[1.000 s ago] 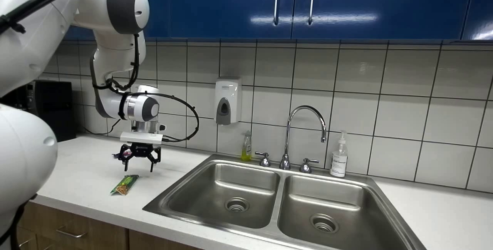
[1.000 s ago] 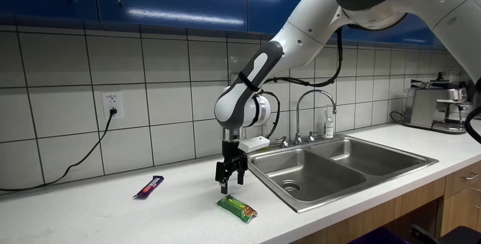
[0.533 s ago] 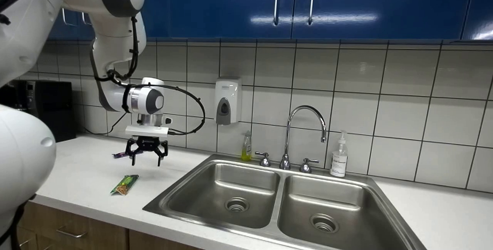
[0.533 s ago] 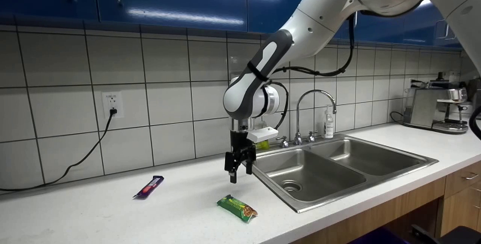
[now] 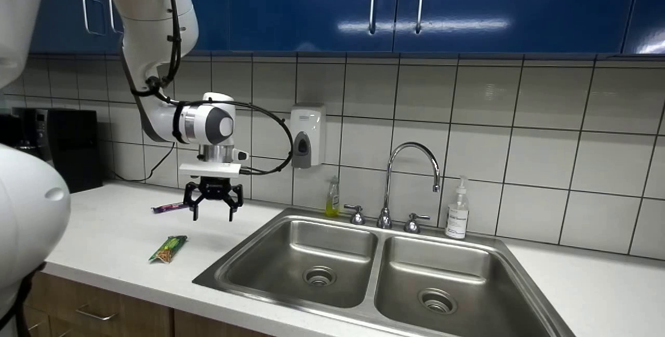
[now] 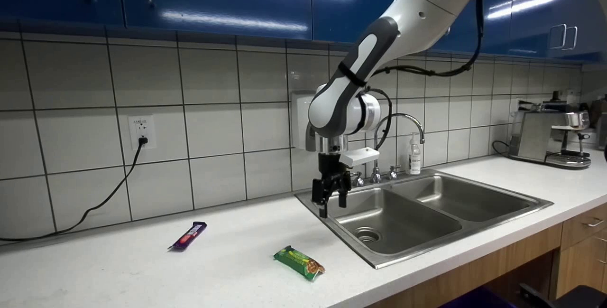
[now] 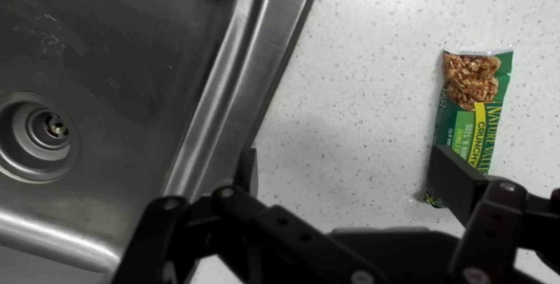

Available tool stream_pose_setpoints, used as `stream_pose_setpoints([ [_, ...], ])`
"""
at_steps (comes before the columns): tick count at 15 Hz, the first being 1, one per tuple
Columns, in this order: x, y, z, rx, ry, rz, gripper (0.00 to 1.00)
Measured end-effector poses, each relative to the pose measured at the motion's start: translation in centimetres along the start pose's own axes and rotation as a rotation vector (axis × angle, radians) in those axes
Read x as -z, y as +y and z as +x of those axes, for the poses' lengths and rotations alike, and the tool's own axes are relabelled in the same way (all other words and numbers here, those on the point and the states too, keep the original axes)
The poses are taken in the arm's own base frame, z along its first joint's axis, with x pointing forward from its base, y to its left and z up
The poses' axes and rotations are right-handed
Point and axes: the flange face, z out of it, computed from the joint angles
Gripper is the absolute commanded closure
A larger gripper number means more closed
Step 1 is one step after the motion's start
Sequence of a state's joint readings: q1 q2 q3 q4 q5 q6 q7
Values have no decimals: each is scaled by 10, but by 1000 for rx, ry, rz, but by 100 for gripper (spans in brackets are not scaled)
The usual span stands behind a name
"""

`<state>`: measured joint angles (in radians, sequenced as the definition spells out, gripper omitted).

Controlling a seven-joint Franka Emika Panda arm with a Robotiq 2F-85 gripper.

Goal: Remove the green chocolate bar from the sink

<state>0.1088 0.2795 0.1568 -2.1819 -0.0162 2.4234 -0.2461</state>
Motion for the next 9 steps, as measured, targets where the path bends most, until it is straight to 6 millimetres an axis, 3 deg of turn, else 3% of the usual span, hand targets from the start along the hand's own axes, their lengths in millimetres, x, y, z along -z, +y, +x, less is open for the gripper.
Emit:
stream_pose_setpoints([
  [9,19,57,-82,-157,-22,-26,0],
])
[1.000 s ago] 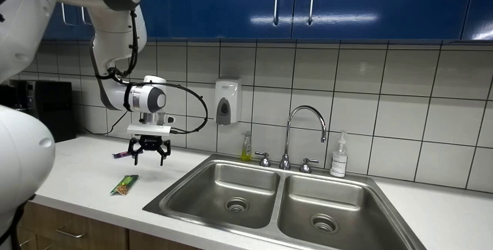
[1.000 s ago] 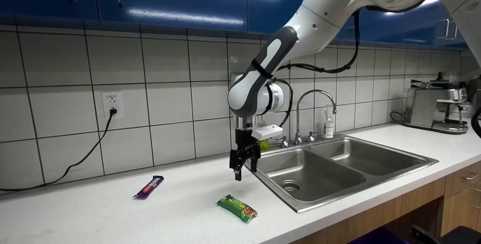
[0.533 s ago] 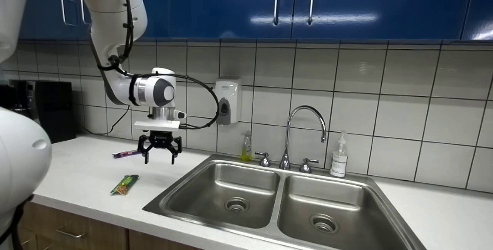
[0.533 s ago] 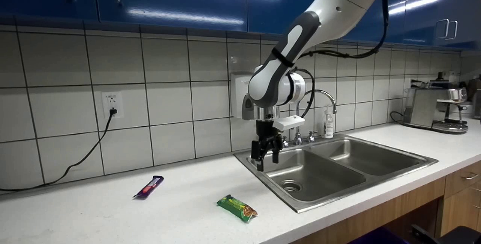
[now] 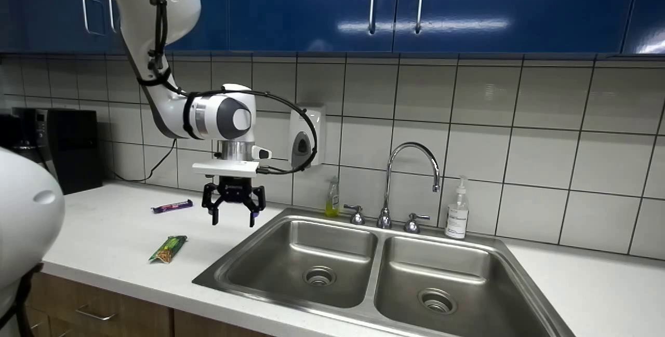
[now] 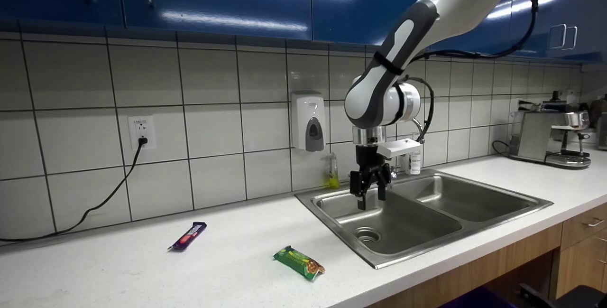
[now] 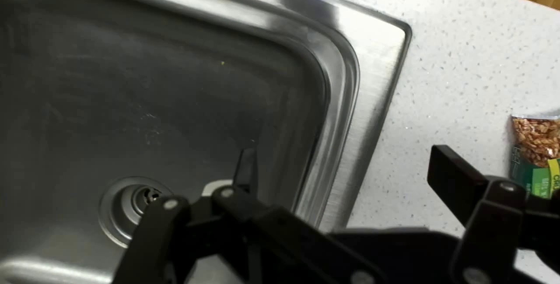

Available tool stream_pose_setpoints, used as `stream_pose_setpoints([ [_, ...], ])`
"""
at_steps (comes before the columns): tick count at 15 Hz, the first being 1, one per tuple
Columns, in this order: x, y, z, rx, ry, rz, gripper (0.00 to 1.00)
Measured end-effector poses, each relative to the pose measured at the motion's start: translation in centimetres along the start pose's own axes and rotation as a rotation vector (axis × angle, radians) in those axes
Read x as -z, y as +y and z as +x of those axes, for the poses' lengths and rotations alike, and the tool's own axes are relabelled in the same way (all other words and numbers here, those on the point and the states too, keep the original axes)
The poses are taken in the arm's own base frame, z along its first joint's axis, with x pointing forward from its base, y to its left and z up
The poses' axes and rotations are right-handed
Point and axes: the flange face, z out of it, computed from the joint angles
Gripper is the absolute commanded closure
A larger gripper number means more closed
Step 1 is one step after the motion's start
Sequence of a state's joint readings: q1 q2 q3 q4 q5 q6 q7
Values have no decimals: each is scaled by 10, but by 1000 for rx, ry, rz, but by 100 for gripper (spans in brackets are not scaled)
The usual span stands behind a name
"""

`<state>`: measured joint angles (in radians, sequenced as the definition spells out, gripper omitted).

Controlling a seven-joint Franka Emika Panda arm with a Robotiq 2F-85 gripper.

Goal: Remove the green chocolate bar from the sink

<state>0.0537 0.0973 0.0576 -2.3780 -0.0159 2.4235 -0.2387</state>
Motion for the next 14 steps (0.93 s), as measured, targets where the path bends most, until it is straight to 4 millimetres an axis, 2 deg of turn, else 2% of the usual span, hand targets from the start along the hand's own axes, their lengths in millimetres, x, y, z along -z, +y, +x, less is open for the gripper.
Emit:
stream_pose_setpoints([
  [7,4,26,-38,-122,-8,-1,0],
  [14,5,27,-42,-139,-8,-1,0],
])
